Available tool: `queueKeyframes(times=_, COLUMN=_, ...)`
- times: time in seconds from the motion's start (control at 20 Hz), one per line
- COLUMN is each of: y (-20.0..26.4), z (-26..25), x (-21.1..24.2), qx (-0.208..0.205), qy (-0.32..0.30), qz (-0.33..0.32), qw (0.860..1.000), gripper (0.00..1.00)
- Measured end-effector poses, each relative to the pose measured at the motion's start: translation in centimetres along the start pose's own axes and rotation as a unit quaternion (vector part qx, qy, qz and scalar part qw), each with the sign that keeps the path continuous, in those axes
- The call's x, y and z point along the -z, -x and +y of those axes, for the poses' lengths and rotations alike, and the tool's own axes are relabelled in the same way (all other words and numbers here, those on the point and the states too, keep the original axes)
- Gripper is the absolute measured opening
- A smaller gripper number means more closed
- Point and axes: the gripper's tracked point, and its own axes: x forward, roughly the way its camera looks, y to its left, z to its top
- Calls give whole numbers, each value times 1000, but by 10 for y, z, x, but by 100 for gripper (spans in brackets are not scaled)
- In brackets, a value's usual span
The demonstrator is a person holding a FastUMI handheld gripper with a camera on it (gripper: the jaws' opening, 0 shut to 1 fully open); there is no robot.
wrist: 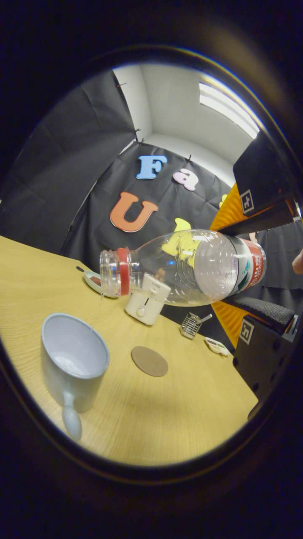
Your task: Take the bottle from table, then pour the juice into the cup, finally place the bottle on the coaster
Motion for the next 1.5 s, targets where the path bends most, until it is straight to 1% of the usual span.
queueKeyframes(times=0.2, y=0, z=0, x=3, qx=-4, qy=-21, qz=3, qw=1000, gripper=76)
queueKeyframes(times=0.45, y=2, z=6, x=8, qx=-17, qy=-82, qz=10, qw=996, gripper=76)
queueKeyframes(times=0.55, y=1, z=8, x=12, qx=-19, qy=-121, qz=15, qw=992, gripper=76)
queueKeyframes(times=0.65, y=5, z=18, x=16, qx=-37, qy=-183, qz=19, qw=982, gripper=76)
queueKeyframes(times=0.75, y=9, z=25, x=18, qx=-56, qy=-249, qz=23, qw=967, gripper=76)
queueKeyframes(times=0.85, y=15, z=26, x=18, qx=-63, qy=-307, qz=22, qw=949, gripper=76)
queueKeyframes(times=0.95, y=20, z=24, x=15, qx=-62, qy=-369, qz=19, qw=927, gripper=76)
queueKeyframes(times=1.1, y=21, z=25, x=10, qx=-72, qy=-462, qz=12, qw=884, gripper=76)
queueKeyframes(times=1.2, y=22, z=22, x=8, qx=-82, qy=-522, qz=7, qw=849, gripper=76)
queueKeyframes(times=1.3, y=24, z=15, x=8, qx=-89, qy=-583, qz=1, qw=808, gripper=76)
queueKeyframes(times=1.4, y=24, z=9, x=10, qx=-98, qy=-632, qz=-4, qw=768, gripper=76)
queueKeyframes(times=1.5, y=23, z=2, x=17, qx=-100, qy=-672, qz=-6, qw=734, gripper=76)
